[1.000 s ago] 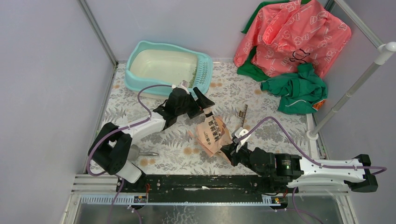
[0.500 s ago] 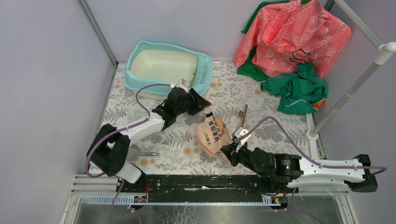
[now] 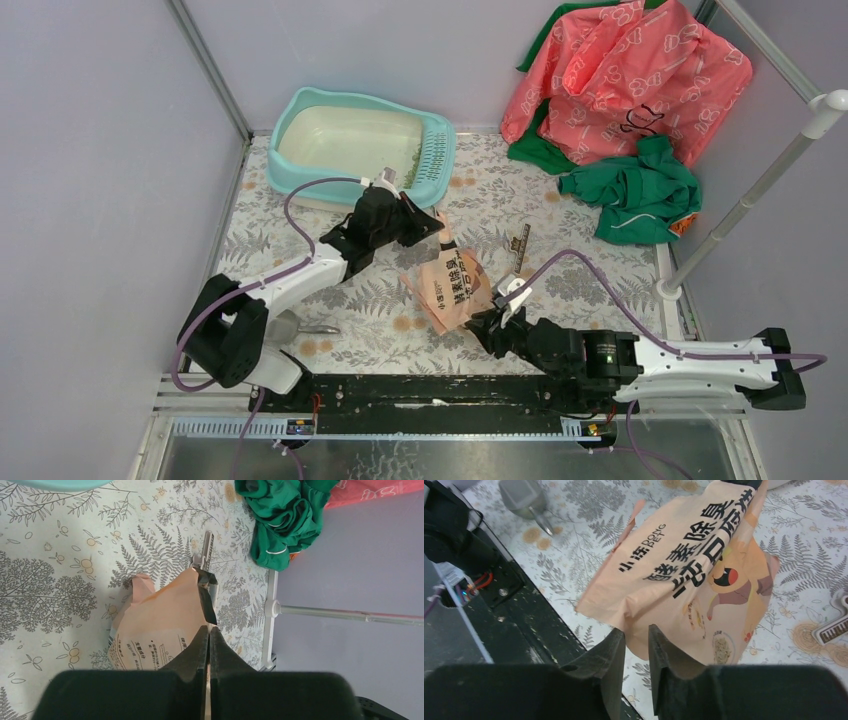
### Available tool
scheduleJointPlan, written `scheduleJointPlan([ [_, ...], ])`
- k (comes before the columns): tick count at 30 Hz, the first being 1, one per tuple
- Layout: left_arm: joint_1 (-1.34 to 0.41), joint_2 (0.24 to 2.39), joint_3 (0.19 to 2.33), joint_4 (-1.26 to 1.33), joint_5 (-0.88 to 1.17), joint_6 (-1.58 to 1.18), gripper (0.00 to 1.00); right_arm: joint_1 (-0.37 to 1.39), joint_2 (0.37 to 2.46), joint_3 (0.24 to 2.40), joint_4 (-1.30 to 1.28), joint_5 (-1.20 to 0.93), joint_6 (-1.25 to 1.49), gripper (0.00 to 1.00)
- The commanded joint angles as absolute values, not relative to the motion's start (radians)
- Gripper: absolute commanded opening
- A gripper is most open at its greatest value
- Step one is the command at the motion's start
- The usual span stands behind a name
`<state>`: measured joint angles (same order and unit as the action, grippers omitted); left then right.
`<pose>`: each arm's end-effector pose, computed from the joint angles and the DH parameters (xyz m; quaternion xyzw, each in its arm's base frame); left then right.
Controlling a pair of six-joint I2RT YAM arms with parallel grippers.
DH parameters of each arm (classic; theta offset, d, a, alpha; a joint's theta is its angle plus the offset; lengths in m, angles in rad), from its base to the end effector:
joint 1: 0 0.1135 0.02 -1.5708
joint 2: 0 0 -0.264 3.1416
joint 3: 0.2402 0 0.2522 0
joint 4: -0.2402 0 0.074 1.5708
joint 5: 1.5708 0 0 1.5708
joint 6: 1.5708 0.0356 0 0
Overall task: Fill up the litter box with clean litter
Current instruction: Open the cat litter bag at the center of the board.
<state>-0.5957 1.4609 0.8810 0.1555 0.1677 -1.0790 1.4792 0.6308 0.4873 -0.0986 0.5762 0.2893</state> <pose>0.2684 -0.1891 0.2469 -0.1562 0.8238 -0.4486 0.3095 0.0338 0.1562 0.2687 -0.2780 0.7233 0.3154 0.5477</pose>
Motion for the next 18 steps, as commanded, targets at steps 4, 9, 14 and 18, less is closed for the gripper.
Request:
scheduleJointPlan([
  [4, -0.609, 1.427, 0.917, 0.103, 0.166, -1.035, 0.00, 1.478, 0.661, 0.534, -0.143, 0.670, 0.320, 0.43],
  [9, -0.612, 1.405, 0.935, 0.058, 0.170, -1.020, 0.00, 1.477, 0.700, 0.561, -0.223, 0.751, 0.339, 0.47],
  [14, -0.613, 1.383, 0.950, 0.026, 0.173, -1.008, 0.00, 1.482, 0.743, 0.588, -0.226, 0.811, 0.321, 0.50],
  [18, -0.614, 1.377, 0.964, 0.006, 0.173, -0.999, 0.00, 1.539, 0.810, 0.636, -0.232, 0.909, 0.276, 0.51],
])
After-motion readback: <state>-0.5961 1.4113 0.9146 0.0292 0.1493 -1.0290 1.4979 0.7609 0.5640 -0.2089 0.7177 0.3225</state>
